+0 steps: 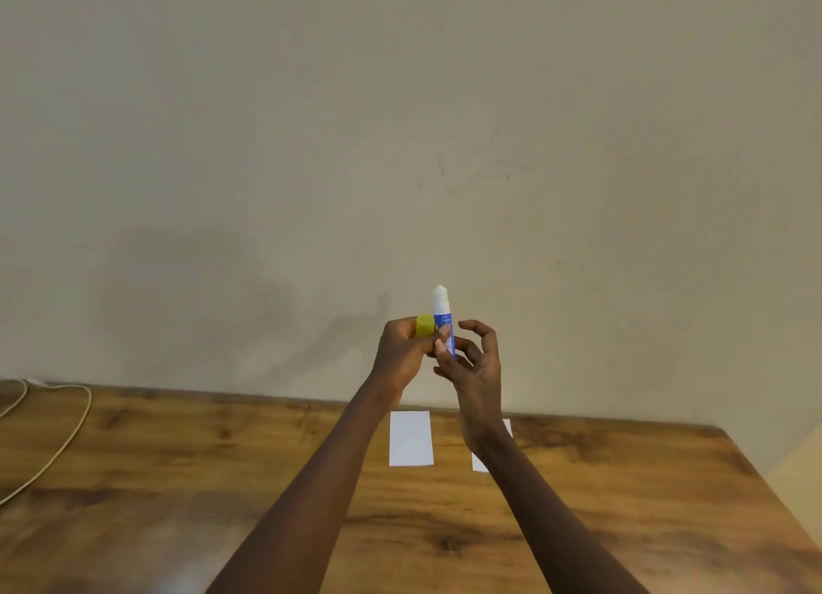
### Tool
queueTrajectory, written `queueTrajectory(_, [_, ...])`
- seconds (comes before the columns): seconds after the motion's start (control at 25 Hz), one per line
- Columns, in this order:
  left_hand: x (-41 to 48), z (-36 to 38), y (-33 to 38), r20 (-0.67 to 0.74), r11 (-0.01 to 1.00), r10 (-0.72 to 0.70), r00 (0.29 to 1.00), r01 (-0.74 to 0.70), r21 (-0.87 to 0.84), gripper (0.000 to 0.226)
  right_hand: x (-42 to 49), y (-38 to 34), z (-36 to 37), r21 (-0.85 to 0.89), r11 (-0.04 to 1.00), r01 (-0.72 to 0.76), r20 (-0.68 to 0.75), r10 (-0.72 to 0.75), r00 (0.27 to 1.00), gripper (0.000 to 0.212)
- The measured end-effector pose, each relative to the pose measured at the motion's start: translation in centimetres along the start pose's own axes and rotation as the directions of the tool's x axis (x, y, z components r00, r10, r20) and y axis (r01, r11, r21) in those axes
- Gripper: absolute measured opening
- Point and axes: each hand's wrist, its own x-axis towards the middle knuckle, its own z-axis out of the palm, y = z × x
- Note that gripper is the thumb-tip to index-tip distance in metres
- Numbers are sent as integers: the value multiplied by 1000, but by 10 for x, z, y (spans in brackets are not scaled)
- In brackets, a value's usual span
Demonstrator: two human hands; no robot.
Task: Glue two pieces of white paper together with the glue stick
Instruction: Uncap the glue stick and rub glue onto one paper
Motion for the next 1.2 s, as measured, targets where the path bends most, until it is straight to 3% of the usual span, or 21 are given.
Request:
queueTrajectory(0.2, [15, -4, -57, 28, 985, -171, 985, 170, 29, 27, 0, 49, -2, -92, 996, -16, -19, 15, 1000, 35])
queueTrajectory(0.36, [10, -5, -110, 120, 958, -285, 951, 284, 24, 16, -18, 106, -12, -254, 966, -53, -56, 40, 998, 37])
queueTrajectory(0.44, [4, -6, -138, 79, 941, -339, 937, 337, 40, 19, -26, 133, -18, -336, 936, -103, -103, 72, 992, 39])
queueTrajectory(0.52, [2, -7, -165, -54, 911, -379, 924, 383, 153, 26, -29, 156, -22, -427, 890, -158, -149, 104, 983, 38])
queueTrajectory(0.64, [-3, -6, -190, -188, 863, -321, 928, 369, 346, 27, -24, 183, -26, -630, 741, -232, -169, 161, 972, 28])
queueTrajectory(0.92, [-17, -13, -215, -267, 831, -223, 937, 326, 450, 18, -17, 216, -18, -870, 397, -293, -140, 372, 918, 43])
queueTrajectory(1.2, [-42, -22, -243, -303, 766, -249, 920, 379, 520, 48, -72, 199, -44, -882, 379, -279, -106, 418, 902, 45])
